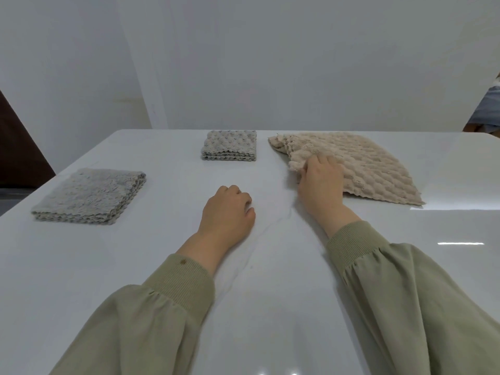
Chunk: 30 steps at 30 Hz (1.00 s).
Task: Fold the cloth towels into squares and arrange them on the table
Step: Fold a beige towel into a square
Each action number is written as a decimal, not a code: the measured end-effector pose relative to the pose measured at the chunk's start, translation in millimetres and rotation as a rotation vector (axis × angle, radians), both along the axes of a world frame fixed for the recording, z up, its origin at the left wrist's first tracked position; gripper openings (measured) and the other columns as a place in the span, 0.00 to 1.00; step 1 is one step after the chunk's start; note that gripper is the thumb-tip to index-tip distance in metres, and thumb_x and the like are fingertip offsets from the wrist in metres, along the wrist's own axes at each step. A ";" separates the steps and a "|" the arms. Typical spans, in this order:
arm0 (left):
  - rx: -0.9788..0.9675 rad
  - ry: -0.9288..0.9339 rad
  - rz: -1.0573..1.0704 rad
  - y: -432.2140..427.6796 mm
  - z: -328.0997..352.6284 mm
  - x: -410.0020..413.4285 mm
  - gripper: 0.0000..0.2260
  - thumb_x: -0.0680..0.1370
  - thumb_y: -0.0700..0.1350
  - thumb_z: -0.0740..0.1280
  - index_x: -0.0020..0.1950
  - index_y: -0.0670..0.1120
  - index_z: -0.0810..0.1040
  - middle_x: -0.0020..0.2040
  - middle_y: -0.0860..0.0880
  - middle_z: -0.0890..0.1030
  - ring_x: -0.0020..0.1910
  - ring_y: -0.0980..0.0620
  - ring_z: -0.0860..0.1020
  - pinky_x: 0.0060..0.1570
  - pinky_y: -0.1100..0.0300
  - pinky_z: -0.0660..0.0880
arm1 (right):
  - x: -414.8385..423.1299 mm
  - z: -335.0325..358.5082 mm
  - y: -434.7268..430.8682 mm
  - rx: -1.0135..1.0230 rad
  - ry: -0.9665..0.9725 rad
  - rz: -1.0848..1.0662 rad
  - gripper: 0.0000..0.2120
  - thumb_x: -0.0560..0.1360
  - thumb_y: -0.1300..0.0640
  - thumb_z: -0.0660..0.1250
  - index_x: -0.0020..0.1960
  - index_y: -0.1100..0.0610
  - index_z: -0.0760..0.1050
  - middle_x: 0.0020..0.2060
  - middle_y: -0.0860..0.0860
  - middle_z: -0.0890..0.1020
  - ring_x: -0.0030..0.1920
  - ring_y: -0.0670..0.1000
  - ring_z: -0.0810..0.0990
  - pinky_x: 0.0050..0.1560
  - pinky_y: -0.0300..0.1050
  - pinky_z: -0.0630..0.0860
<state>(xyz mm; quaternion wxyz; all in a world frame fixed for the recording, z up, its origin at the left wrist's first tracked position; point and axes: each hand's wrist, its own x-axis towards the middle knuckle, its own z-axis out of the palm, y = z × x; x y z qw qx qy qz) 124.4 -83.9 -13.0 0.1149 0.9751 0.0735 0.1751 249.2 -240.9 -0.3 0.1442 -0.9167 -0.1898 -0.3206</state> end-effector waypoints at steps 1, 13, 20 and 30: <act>-0.082 -0.020 0.004 2.5 0.2 -0.6 0.12 0.78 0.46 0.60 0.58 0.47 0.79 0.56 0.49 0.77 0.57 0.49 0.71 0.53 0.58 0.69 | -2.8 3.1 2.9 0.043 -0.101 0.104 0.04 0.68 0.69 0.64 0.42 0.63 0.72 0.39 0.59 0.76 0.43 0.60 0.74 0.42 0.46 0.61; -0.605 -0.287 0.254 47.8 9.8 -29.0 0.12 0.77 0.37 0.60 0.55 0.47 0.80 0.56 0.51 0.79 0.51 0.57 0.74 0.53 0.65 0.66 | -75.1 2.3 34.9 -0.098 0.123 0.406 0.26 0.73 0.41 0.50 0.55 0.58 0.76 0.51 0.54 0.80 0.54 0.56 0.74 0.56 0.50 0.65; -0.539 -0.235 0.183 49.3 8.4 -40.3 0.12 0.76 0.37 0.61 0.53 0.47 0.81 0.56 0.51 0.79 0.55 0.53 0.76 0.60 0.55 0.71 | -71.7 2.3 26.4 -0.284 0.252 0.213 0.11 0.78 0.52 0.58 0.52 0.59 0.73 0.52 0.54 0.77 0.55 0.57 0.73 0.53 0.51 0.68; -0.641 -0.290 0.198 86.4 12.7 -66.5 0.11 0.77 0.37 0.62 0.49 0.51 0.80 0.49 0.53 0.81 0.51 0.54 0.78 0.53 0.61 0.71 | -128.2 5.6 44.9 0.162 0.219 0.816 0.15 0.80 0.54 0.53 0.55 0.60 0.75 0.45 0.54 0.82 0.46 0.52 0.78 0.46 0.44 0.72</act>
